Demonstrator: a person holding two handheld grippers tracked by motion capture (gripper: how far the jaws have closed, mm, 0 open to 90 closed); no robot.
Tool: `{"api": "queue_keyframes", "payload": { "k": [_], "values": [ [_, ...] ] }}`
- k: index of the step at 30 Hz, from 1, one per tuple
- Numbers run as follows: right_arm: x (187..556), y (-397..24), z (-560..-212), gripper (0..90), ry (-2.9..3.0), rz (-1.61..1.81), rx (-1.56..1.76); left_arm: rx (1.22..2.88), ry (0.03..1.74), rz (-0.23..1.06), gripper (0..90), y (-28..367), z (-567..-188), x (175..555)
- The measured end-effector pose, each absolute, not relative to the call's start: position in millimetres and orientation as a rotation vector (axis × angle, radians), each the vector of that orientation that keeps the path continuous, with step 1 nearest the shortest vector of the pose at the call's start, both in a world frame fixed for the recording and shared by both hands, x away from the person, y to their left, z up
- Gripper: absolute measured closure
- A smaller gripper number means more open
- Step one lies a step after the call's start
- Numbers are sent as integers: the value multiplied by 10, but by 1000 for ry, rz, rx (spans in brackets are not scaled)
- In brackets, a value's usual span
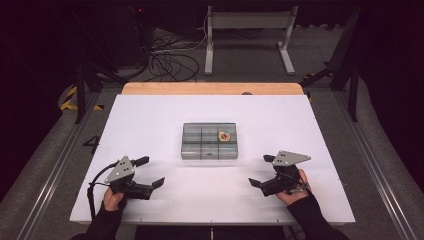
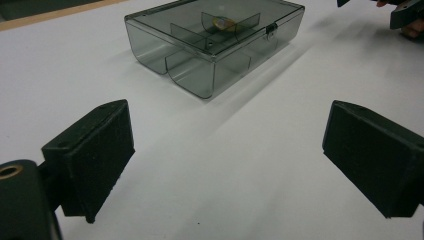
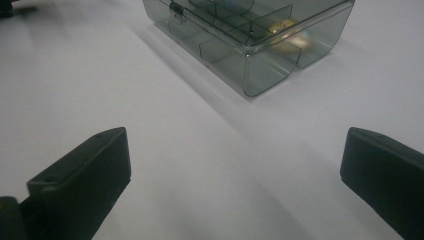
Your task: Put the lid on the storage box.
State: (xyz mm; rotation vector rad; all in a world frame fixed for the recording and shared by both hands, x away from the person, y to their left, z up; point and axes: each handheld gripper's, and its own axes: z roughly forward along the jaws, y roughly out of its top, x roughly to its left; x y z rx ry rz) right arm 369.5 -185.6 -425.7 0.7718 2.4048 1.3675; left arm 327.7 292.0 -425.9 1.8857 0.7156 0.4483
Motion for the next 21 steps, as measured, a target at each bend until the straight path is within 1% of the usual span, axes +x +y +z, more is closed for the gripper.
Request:
{"api": "queue_keyframes", "payload": {
  "k": [21],
  "values": [
    [3728, -1815, -4227, 17, 2470, 1316, 781, 1901, 744, 487, 71, 2900, -4240, 3296]
  ]
}}
